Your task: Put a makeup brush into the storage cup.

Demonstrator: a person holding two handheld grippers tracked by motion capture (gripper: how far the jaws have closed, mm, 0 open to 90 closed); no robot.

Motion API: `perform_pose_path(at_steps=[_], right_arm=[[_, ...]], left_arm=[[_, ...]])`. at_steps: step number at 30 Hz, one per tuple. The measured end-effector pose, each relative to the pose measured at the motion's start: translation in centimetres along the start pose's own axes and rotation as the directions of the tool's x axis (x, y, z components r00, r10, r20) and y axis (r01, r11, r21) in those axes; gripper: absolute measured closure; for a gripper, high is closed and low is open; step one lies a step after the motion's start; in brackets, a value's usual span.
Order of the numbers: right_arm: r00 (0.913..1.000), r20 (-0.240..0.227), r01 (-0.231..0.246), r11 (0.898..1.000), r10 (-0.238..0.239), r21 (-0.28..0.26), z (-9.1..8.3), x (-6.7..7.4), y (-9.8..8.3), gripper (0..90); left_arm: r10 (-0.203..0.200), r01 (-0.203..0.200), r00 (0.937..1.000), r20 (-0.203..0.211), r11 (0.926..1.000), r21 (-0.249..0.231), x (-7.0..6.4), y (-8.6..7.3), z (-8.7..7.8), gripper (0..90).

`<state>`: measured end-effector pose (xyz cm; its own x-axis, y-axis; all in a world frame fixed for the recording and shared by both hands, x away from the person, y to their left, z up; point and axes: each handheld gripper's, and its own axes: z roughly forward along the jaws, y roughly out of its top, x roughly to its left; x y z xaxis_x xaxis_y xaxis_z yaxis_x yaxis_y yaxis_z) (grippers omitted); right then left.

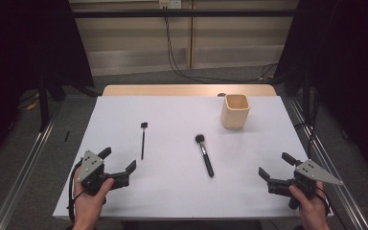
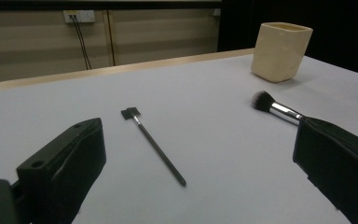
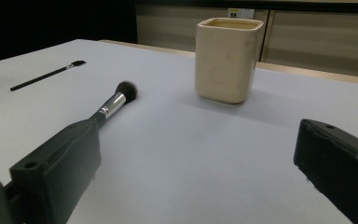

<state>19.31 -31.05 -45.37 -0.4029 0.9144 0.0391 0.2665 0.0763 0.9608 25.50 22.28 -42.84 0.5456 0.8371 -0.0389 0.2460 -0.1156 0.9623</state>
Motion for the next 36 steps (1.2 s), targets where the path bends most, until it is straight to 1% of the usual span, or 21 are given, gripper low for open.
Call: perform_pose_path(at_steps=[1, 2, 3, 4, 6, 7, 8, 10, 11, 13, 15, 16, 17, 21, 24, 26, 27, 29, 31, 33, 36], right_arm=[[1.0, 0.004, -0.004, 1.0, 0.004, 0.004, 0.1, 0.0, 0.0, 0.3], [1.0, 0.004, -0.004, 1.0, 0.004, 0.004, 0.1, 0.0, 0.0, 0.3], [1.0, 0.005, -0.003, 1.0, 0.003, 0.007, 0.2, 0.0, 0.0, 0.4], [1.0, 0.004, -0.002, 1.0, 0.002, 0.007, 0.2, 0.0, 0.0, 0.3], [1.0, -0.003, 0.005, 1.0, -0.005, 0.005, 0.1, 0.0, 0.0, 0.3], [1.0, -0.003, 0.001, 1.0, -0.001, 0.005, 0.1, 0.1, 0.0, 0.3], [1.0, -0.003, 0.002, 1.0, -0.002, 0.006, 0.1, 0.1, 0.0, 0.3], [0.9999, -0.006, -0.009, 1.0, 0.009, -0.001, 0.1, 0.1, 0.0, 0.3], [1.0, -0.006, -0.006, 1.0, 0.006, 0.001, 0.1, 0.2, 0.0, 0.3], [0.9999, -0.011, 0.0, 1.0, 0.0, 0.004, 0.1, 0.2, 0.0, 0.3], [0.9999, -0.011, 0.0, 1.0, 0.0, 0.003, 0.1, 0.3, 0.0, 0.3], [1.0, -0.01, 0.0, 1.0, 0.0, 0.003, 0.1, 0.3, 0.0, 0.3], [1.0, -0.009, 0.001, 1.0, -0.001, 0.004, 0.1, 0.2, 0.0, 0.3], [1.0, -0.005, 0.005, 1.0, -0.005, 0.006, 0.0, 0.2, -0.1, 0.3], [1.0, -0.006, 0.003, 1.0, -0.003, 0.007, 0.0, 0.2, -0.1, 0.3], [0.9999, -0.007, 0.008, 1.0, -0.008, 0.008, 0.1, 0.2, 0.0, 0.3], [0.9999, -0.008, 0.009, 1.0, -0.009, 0.009, 0.1, 0.2, 0.0, 0.3], [0.9998, -0.014, 0.016, 1.0, -0.016, 0.01, 0.2, 0.3, 0.0, 0.3], [0.9997, -0.018, 0.016, 1.0, -0.016, 0.01, 0.3, 0.4, 0.0, 0.3], [0.9996, -0.021, 0.021, 1.0, -0.02, 0.01, 0.3, 0.4, 0.0, 0.3], [0.9997, -0.02, 0.016, 1.0, -0.016, 0.007, 0.2, 0.5, 0.1, 0.3]], left_arm=[[0.002, -0.002, 1.0, 0.0, 1.0, -0.002, 0.0, 0.2, 0.4, 3.1], [-0.002, 0.002, 0.9998, 0.019, 1.0, 0.003, 0.1, 0.4, 0.8, 3.1], [-0.002, 0.002, 0.9996, 0.028, 1.0, 0.003, 0.2, 0.6, 1.1, 3.1], [-0.004, 0.004, 0.9997, 0.026, 1.0, -0.003, 0.2, 0.8, 1.4, 3.1], [0.005, -0.005, 0.9999, 0.012, 1.0, -0.006, 0.3, 1.2, 2.0, 3.1], [0.001, -0.001, 0.9999, 0.012, 1.0, -0.007, 0.3, 1.3, 2.4, 3.1], [0.005, -0.005, 0.9998, 0.017, 1.0, -0.003, 0.3, 1.4, 2.7, 3.1], [0.006, -0.006, 0.9999, 0.012, 1.0, 0.004, 0.3, 1.5, 3.4, 3.0], [0.005, -0.005, 0.9996, 0.029, 0.9999, 0.013, 0.4, 1.6, 3.8, 2.8], [0.019, -0.019, 0.9995, 0.025, 0.9996, 0.021, 0.4, 1.9, 4.3, 2.8], [0.017, -0.018, 0.9994, 0.03, 0.9994, 0.029, 0.5, 2.1, 4.9, 2.6], [0.024, -0.024, 0.9994, 0.027, 0.9993, 0.027, 0.6, 2.2, 5.2, 2.6], [0.027, -0.028, 0.9991, 0.032, 0.9991, 0.032, 0.7, 2.3, 5.5, 2.6], [0.032, -0.035, 0.9987, 0.039, 0.9969, 0.07, 0.8, 2.4, 7.0, 2.4], [0.051, -0.054, 0.9979, 0.039, 0.9957, 0.076, 0.9, 2.8, 7.9, 2.5], [0.042, -0.044, 0.9988, 0.026, 0.9959, 0.08, 1.0, 3.2, 8.4, 2.4], [0.044, -0.046, 0.9987, 0.027, 0.995, 0.089, 1.1, 3.3, 8.6, 2.4], [0.061, -0.062, 0.9981, 0.013, 0.9935, 0.095, 1.2, 3.5, 9.2, 1.8], [0.049, -0.049, 0.9988, 0.008, 0.9929, 0.108, 1.5, 3.6, 9.7, 1.7], [0.041, -0.04, 0.9991, -0.006, 0.9938, 0.104, 1.8, 3.6, 10.2, 1.8], [0.045, -0.042, 0.9988, -0.02, 0.9911, 0.126, 2.3, 3.5, 11.1, 2.1]])
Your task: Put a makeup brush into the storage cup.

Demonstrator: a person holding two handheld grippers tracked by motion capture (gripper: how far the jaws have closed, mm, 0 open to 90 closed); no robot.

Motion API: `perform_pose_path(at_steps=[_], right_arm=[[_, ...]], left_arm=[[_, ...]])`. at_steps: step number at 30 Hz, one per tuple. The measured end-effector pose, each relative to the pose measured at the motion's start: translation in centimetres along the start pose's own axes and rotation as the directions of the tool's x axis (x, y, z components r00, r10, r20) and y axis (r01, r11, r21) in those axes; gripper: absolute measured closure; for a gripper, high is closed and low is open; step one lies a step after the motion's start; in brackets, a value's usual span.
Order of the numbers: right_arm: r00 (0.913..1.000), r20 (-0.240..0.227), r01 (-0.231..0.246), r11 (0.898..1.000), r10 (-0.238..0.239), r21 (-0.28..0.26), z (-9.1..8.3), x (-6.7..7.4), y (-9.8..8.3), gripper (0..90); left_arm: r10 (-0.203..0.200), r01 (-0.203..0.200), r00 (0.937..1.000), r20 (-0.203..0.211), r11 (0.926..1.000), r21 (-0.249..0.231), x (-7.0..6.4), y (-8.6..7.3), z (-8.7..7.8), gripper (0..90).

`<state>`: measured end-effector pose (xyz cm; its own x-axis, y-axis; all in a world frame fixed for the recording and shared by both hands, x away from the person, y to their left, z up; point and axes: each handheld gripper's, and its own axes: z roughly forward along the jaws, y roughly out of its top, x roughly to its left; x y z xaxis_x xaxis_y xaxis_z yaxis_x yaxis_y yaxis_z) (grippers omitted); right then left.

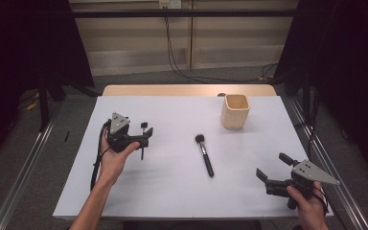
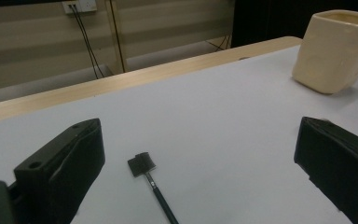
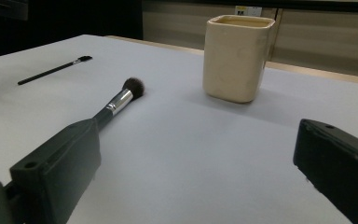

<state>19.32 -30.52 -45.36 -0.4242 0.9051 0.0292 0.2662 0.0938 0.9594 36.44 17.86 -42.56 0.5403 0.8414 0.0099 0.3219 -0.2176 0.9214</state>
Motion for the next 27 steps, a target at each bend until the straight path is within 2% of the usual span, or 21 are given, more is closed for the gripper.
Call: perform_pose_path(at_steps=[5, 8, 11, 12, 13, 15, 17, 20, 22, 23, 25, 27], right_arm=[[1.0, 0.001, -0.003, 1.0, 0.003, 0.001, -0.1, 0.0, 0.0, 0.3], [1.0, 0.001, 0.003, 1.0, -0.003, 0.002, -0.1, 0.1, 0.0, 0.3], [1.0, 0.002, -0.004, 1.0, 0.004, 0.003, -0.1, 0.1, -0.1, 0.3], [1.0, 0.002, -0.004, 1.0, 0.004, 0.003, -0.1, 0.1, -0.1, 0.3], [1.0, 0.003, -0.005, 1.0, 0.005, 0.005, -0.2, 0.0, -0.1, 0.3], [1.0, 0.004, 0.001, 1.0, -0.001, 0.004, -0.2, 0.0, -0.1, 0.3], [1.0, 0.005, -0.004, 1.0, 0.004, 0.005, -0.2, 0.0, -0.1, 0.3], [1.0, 0.003, 0.004, 1.0, -0.004, 0.003, -0.2, 0.0, -0.1, 0.3], [1.0, 0.004, 0.004, 1.0, -0.004, 0.003, -0.3, 0.0, -0.1, 0.3], [1.0, 0.004, 0.003, 1.0, -0.003, 0.002, -0.3, 0.0, -0.1, 0.3], [1.0, 0.004, 0.006, 1.0, -0.006, 0.003, -0.3, 0.0, -0.1, 0.3], [1.0, 0.003, 0.008, 1.0, -0.008, 0.003, -0.3, 0.0, -0.1, 0.3]], left_arm=[[-0.013, 0.014, 0.9999, -0.005, 0.9974, 0.07, 0.4, 0.1, 1.0, 3.0], [-0.061, 0.06, 0.9981, 0.01, 0.9931, 0.101, 0.9, 0.3, 1.3, 3.2], [-0.024, 0.025, 0.9997, -0.008, 0.9885, 0.149, 0.8, 0.4, 1.5, 4.5], [-0.035, 0.035, 0.9994, -0.004, 0.9843, 0.173, 0.9, 0.5, 1.6, 4.5], [-0.037, 0.036, 0.9993, 0.004, 0.9764, 0.213, 1.0, 0.7, 1.7, 4.4], [-0.025, 0.013, 0.9989, 0.039, 0.962, 0.273, 1.0, 1.0, 1.9, 4.5], [-0.023, 0.014, 0.9993, 0.03, 0.9619, 0.273, 1.1, 1.1, 1.9, 5.3], [-0.025, 0.014, 0.9993, 0.03, 0.9486, 0.316, 1.2, 1.1, 1.9, 5.3], [-0.021, 0.009, 0.9994, 0.027, 0.9294, 0.369, 1.3, 1.1, 2.1, 5.4], [-0.018, 0.004, 0.9994, 0.031, 0.9175, 0.398, 1.4, 1.2, 2.2, 5.3], [-0.025, 0.008, 0.9991, 0.034, 0.901, 0.434, 1.5, 1.4, 2.4, 5.3], [-0.023, 0.008, 0.9994, 0.028, 0.8936, 0.449, 1.3, 1.7, 2.5, 5.4]])
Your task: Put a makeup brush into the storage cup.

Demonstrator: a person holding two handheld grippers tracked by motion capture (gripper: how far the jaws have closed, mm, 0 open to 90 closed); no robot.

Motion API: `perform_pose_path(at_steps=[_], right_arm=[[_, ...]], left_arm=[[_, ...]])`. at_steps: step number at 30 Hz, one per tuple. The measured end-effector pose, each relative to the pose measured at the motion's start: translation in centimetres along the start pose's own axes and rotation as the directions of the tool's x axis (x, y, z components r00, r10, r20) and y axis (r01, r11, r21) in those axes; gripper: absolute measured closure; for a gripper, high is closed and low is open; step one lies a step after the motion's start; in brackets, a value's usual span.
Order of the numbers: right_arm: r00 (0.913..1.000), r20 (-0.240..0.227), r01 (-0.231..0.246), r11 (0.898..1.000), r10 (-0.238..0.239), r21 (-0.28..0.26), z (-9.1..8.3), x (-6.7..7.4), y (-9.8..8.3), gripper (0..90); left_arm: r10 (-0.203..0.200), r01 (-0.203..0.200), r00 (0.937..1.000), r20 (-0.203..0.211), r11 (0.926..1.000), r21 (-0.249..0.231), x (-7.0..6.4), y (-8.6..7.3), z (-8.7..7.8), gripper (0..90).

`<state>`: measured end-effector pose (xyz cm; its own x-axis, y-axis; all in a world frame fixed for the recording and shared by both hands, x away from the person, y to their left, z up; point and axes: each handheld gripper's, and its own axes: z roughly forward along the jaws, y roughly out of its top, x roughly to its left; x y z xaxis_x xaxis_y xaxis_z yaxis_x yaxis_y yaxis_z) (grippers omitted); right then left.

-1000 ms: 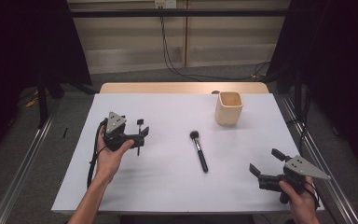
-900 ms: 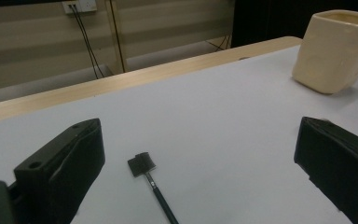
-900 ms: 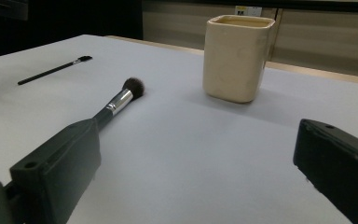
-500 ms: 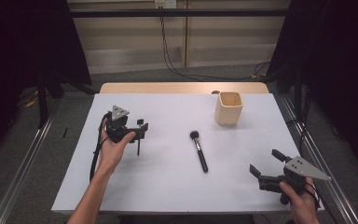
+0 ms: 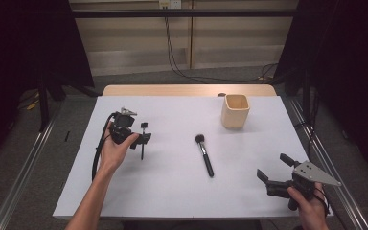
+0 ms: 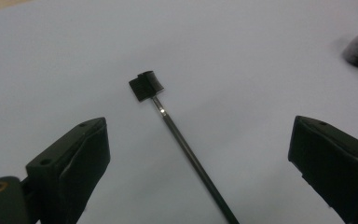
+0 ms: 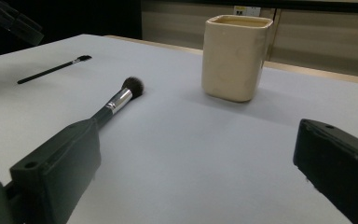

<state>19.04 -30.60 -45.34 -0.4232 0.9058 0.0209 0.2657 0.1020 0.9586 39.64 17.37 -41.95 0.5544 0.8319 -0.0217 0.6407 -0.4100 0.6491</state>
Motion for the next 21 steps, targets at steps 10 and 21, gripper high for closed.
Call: perform_pose_path(at_steps=[10, 21], right_arm=[[1.0, -0.004, 0.009, 1.0, -0.009, 0.004, 0.0, 0.2, 0.0, 0.2], [0.9999, -0.012, 0.008, 1.0, -0.007, 0.023, 0.3, 0.2, -0.1, 0.0]], left_arm=[[0.003, -0.004, 1.0, 0.003, 0.9739, 0.227, -0.9, 1.4, -0.1, 8.7], [-0.037, 0.031, 0.9993, 0.007, 0.9203, 0.39, -0.8, 1.2, 1.4, 14.6]])
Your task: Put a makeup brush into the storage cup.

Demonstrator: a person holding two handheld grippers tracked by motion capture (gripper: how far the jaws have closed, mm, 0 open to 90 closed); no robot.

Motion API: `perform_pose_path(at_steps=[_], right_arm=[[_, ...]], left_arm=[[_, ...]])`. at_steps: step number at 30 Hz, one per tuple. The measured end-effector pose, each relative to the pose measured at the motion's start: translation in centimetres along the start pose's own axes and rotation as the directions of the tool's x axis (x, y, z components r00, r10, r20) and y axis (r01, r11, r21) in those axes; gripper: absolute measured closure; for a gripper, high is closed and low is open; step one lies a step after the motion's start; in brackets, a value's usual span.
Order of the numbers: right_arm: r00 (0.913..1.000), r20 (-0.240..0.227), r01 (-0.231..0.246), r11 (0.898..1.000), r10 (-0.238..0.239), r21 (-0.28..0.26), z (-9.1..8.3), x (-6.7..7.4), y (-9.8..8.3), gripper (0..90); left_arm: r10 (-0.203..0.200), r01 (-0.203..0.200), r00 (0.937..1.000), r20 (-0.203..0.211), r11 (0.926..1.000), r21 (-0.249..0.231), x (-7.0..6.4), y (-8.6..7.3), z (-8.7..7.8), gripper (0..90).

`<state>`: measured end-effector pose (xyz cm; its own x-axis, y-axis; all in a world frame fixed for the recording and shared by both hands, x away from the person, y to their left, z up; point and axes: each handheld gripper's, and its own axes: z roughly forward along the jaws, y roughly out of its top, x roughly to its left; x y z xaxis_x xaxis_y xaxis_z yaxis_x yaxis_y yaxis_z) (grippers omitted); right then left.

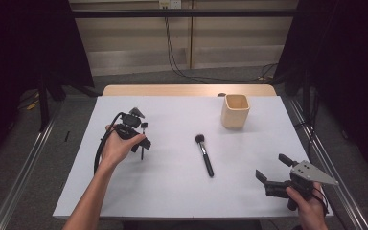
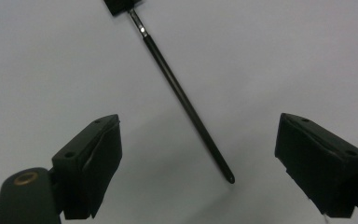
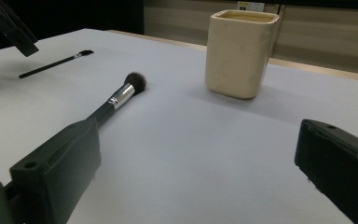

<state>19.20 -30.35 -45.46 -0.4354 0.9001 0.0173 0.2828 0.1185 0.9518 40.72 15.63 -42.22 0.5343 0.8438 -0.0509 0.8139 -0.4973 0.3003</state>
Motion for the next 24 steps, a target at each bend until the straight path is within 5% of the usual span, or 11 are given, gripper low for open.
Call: perform_pose_path(at_steps=[9, 14, 16, 24], right_arm=[[1.0, -0.002, 0.003, 1.0, -0.003, 0.003, 0.0, 0.0, -0.1, 0.0], [1.0, -0.005, -0.001, 1.0, 0.001, 0.005, 0.0, 0.0, 0.0, 0.0], [1.0, -0.01, -0.002, 1.0, 0.002, 0.003, 0.1, 0.1, 0.0, 0.0], [0.9999, -0.017, 0.001, 1.0, -0.001, 0.014, 0.2, 0.1, 0.0, 0.0]], left_arm=[[-0.006, 0.011, 0.9991, -0.042, 0.9923, 0.123, -0.2, 0.4, 1.0, 13.6], [-0.055, 0.054, 0.9985, 0.002, 0.9864, 0.156, -0.2, 0.7, 1.4, 12.8], [-0.053, 0.054, 0.9985, -0.013, 0.9846, 0.166, -0.1, 0.8, 1.4, 11.5], [-0.048, 0.056, 0.9977, -0.047, 0.9805, 0.188, -0.6, 1.0, 2.0, 28.2]])
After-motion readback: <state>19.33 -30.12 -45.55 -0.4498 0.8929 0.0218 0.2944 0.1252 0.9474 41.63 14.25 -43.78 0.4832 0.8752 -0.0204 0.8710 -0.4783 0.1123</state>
